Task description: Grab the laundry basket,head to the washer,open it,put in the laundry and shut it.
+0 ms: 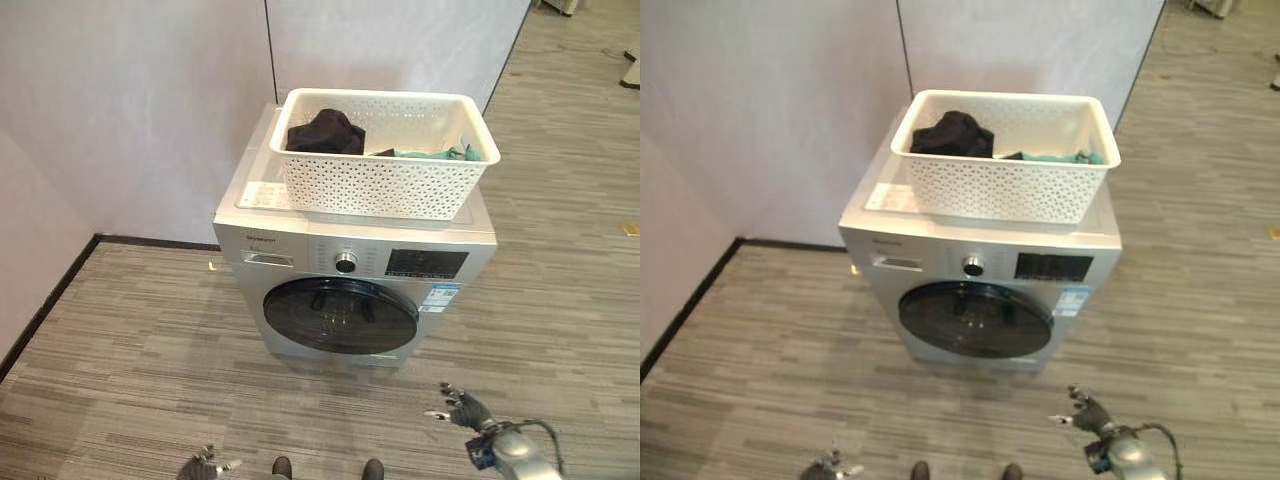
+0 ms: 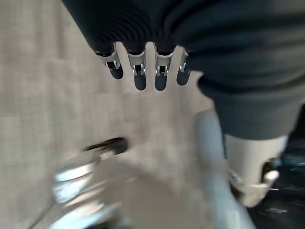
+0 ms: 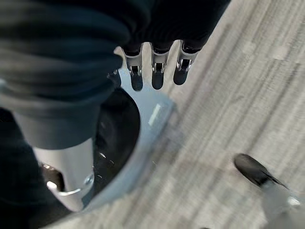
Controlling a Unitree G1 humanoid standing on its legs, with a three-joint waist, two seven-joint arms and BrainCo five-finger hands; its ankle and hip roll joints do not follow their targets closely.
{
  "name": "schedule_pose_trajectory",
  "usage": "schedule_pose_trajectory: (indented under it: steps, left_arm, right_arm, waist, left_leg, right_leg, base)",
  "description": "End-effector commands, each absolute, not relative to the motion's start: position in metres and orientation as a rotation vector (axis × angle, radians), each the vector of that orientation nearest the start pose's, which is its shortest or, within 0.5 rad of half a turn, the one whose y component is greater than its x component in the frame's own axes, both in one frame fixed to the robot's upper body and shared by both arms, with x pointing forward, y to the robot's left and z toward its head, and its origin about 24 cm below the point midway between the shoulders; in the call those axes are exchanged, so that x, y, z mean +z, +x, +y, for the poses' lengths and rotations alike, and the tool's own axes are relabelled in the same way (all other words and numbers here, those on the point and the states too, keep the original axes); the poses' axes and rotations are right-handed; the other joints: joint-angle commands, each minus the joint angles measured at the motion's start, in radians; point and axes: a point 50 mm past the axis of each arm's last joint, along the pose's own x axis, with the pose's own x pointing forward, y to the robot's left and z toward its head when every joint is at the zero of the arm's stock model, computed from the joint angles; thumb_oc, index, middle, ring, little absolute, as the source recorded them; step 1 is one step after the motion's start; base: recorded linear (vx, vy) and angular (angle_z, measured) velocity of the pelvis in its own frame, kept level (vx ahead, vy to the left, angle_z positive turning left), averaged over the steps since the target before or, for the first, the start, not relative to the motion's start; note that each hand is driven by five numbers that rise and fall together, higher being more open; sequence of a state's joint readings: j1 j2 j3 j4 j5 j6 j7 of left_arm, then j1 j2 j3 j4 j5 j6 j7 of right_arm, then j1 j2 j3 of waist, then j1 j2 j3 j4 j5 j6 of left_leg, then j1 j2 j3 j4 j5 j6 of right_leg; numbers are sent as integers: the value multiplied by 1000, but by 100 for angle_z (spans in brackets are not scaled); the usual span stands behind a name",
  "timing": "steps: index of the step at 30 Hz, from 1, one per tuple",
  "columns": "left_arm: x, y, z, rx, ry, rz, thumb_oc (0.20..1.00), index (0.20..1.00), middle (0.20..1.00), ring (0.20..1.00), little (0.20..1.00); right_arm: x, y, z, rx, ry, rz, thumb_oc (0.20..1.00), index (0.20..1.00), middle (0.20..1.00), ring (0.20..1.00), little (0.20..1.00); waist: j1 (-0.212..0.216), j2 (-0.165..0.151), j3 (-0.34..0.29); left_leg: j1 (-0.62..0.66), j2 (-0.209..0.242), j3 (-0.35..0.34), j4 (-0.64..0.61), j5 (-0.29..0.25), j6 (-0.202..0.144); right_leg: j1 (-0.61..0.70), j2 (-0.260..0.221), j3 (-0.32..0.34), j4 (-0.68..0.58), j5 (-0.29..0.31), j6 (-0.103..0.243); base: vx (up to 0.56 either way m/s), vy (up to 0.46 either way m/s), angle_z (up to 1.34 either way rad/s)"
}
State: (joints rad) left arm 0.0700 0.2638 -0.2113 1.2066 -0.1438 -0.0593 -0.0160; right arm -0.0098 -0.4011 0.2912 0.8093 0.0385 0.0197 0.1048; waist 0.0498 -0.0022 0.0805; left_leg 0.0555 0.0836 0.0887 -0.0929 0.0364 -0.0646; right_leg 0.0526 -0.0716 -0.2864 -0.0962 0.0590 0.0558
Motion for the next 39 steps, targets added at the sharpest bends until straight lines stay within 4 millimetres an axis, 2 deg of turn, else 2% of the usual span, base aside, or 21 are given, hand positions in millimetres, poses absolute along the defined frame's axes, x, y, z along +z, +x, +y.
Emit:
schedule_pose_trajectory:
  steps: [1, 3, 4, 6, 10, 12, 14, 15, 17, 18, 20, 24, 25, 33, 39]
  left_arm:
    - [-158, 96, 245, 58, 390, 1197, 1000, 1000, 1000, 1000, 1000]
    - [-159, 96, 243, 51, 400, 1206, 1000, 1000, 1000, 1000, 1000]
    - [-160, 98, 238, 31, 413, 1212, 1000, 1000, 1000, 1000, 1000]
    - [-160, 100, 236, 29, 419, 1203, 1000, 1000, 1000, 1000, 1000]
    - [-160, 100, 234, 64, 396, 1186, 1000, 1000, 1000, 1000, 1000]
    - [-160, 99, 234, 66, 393, 1187, 1000, 1000, 1000, 1000, 1000]
    - [-161, 96, 234, 71, 395, 1194, 1000, 1000, 1000, 1000, 1000]
    - [-160, 96, 235, 79, 392, 1190, 1000, 1000, 1000, 1000, 1000]
    - [-160, 96, 235, 81, 388, 1188, 1000, 1000, 1000, 1000, 1000]
    - [-160, 96, 236, 82, 387, 1182, 1000, 1000, 1000, 1000, 1000]
    - [-160, 96, 236, 82, 387, 1181, 1000, 1000, 1000, 1000, 1000]
    - [-159, 95, 239, 89, 366, 1178, 1000, 1000, 1000, 1000, 1000]
    - [-159, 95, 238, 90, 350, 1175, 1000, 1000, 1000, 1000, 1000]
    - [-157, 102, 237, 155, 231, 1133, 1000, 1000, 1000, 1000, 1000]
    - [-149, 123, 233, 220, 119, 1020, 1000, 1000, 1000, 1000, 1000]
  right_arm:
    - [-106, 194, -228, 234, -589, 811, 1000, 1000, 1000, 1000, 1000]
    - [-108, 196, -223, 246, -602, 813, 1000, 1000, 1000, 1000, 1000]
    - [-107, 205, -216, 271, -671, 794, 1000, 1000, 1000, 1000, 1000]
    - [-105, 209, -214, 277, -694, 777, 1000, 1000, 1000, 1000, 1000]
    - [-87, 230, -206, 279, -757, 652, 1000, 1000, 1000, 1000, 1000]
    - [-84, 233, -207, 273, -762, 639, 1000, 1000, 1000, 1000, 1000]
    - [-75, 239, -217, 232, -782, 607, 1000, 1000, 1000, 1000, 1000]
    - [-69, 242, -227, 190, -806, 596, 1000, 1000, 1000, 1000, 1000]
    - [-67, 245, -232, 170, -817, 591, 1000, 1000, 1000, 1000, 1000]
    - [-58, 252, -244, 125, -852, 574, 1000, 1000, 1000, 1000, 1000]
    - [-58, 252, -244, 125, -852, 574, 1000, 1000, 1000, 1000, 1000]
    - [-32, 275, -269, 12, -906, 528, 1000, 1000, 1000, 1000, 1000]
    - [-20, 287, -275, -32, -913, 497, 1000, 1000, 1000, 1000, 1000]
    - [10, 318, -273, -86, -901, 417, 1000, 1000, 1000, 1000, 1000]
    - [43, 343, -271, -170, -841, 313, 1000, 1000, 1000, 1000, 1000]
  waist:
    - [17, -12, -26]
    - [16, -13, -28]
    - [17, -12, -31]
    - [17, -10, -31]
    - [21, -4, -30]
    - [22, -3, -30]
    - [22, -2, -33]
    - [23, 1, -34]
    - [25, 2, -35]
    - [30, 5, -33]
    - [30, 6, -33]
    - [48, 9, -24]
    - [58, 12, -17]
    - [85, 22, 20]
    - [103, 39, 84]
  left_leg:
    - [22, 44, 10, 6, -48, -14]
    - [23, 44, 12, 6, -48, -14]
    - [24, 44, 16, 6, -49, -13]
    - [24, 44, 19, 6, -51, -13]
    - [31, 42, 29, 6, -53, -10]
    - [33, 42, 30, 6, -53, -10]
    - [36, 41, 31, 6, -55, -9]
    - [37, 41, 28, 6, -56, -9]
    - [37, 41, 26, 6, -56, -9]
    - [35, 41, 24, 6, -55, -9]
    - [35, 41, 24, 6, -55, -10]
    - [21, 42, 16, 6, -48, -11]
    - [9, 42, 11, 6, -44, -11]
    - [-59, 42, -6, 6, -20, -14]
    - [-147, 40, -33, 6, 14, -13]
  right_leg:
    - [-10, -84, -6, 9, -34, 67]
    - [-10, -85, -4, 9, -34, 67]
    - [-11, -86, -2, 9, -33, 68]
    - [-12, -87, -1, 9, -32, 69]
    - [-14, -90, 4, 9, -29, 71]
    - [-12, -91, 4, 9, -29, 71]
    - [-7, -94, 2, 9, -30, 73]
    - [-5, -95, 0, 9, -31, 73]
    - [-4, -95, -2, 9, -31, 73]
    - [-3, -97, -7, 9, -32, 74]
    - [-3, -97, -8, 9, -32, 74]
    - [-13, -98, -17, 9, -31, 76]
    - [-19, -99, -21, 9, -31, 77]
    - [-76, -100, -30, 9, -24, 76]
    - [-153, -103, -33, 9, -7, 72]
  base:
    - [0, 0, 0]
    - [1, -3, -2]
    - [3, -6, -6]
    - [-6, 2, -5]
    - [0, 0, 0]
    - [3, 0, -2]
    - [0, 0, 0]
    - [0, 0, 0]
    - [0, 0, 0]
    - [0, 0, 0]
    - [0, 0, 0]
    - [0, 0, 0]
    - [0, 0, 0]
    - [-40, 5, 6]
    - [-78, 13, 17]
